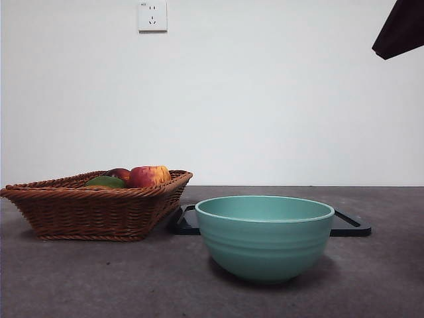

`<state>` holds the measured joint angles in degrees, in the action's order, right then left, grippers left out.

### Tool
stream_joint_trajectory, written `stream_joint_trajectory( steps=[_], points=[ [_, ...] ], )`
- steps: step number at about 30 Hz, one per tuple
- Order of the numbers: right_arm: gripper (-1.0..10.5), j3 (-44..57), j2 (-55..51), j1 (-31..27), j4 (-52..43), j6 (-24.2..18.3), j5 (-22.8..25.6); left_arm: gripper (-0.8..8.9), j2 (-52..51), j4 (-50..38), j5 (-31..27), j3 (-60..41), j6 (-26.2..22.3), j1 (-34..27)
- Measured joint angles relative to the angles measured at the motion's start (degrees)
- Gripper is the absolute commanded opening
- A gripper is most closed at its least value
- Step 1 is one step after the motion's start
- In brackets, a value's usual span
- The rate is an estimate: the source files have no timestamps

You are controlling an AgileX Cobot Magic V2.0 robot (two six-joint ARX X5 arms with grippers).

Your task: Pick up the wifruite, put it on the bowl, pick up the plate, put it on desk

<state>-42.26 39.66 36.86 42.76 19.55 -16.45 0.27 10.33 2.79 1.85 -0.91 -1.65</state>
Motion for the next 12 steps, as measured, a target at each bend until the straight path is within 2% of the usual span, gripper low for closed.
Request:
stream_joint_trajectory(
  steps=[5, 7, 12],
  points=[
    [0.1, 0.0, -2.1, -2.1, -0.7, -3.8, 4.7, 0.08, 0.0, 0.0, 0.0, 0.0, 0.0, 0.0],
    [0.1, 0.0, -4.2, -5.2, -2.6, -5.3, 7.3, 0.08, 0.0, 0.0, 0.0, 0.0, 0.0, 0.0],
    [0.1, 1.8, -9.9, -15.9, -9.4, -9.4, 7.8, 0.08, 0.0, 0.0, 0.0, 0.0, 0.0, 0.0]
  ],
)
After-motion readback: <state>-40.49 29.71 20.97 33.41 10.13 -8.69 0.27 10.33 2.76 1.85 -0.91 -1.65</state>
